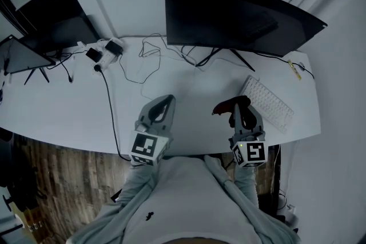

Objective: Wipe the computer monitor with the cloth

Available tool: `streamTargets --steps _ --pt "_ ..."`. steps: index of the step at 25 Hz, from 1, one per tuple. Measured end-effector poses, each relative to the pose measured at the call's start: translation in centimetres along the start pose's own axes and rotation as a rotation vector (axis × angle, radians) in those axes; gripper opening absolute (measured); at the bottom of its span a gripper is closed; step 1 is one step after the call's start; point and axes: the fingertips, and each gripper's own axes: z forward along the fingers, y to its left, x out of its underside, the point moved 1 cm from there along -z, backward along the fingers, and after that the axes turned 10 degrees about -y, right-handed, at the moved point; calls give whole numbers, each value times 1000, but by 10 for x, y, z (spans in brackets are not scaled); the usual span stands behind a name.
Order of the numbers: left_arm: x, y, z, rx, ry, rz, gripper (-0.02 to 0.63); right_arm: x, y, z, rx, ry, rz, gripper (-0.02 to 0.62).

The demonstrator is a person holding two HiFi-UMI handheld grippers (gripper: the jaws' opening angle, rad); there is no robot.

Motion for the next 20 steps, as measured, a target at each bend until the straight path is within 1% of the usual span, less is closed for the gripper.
streamTargets --steps 10,20 --pt "3 8 7 -2 5 -1 20 2 1 10 -17 6 18 35" --pt "5 15 8 -6 8 -5 20 2 5 17 -33 21 7 35"
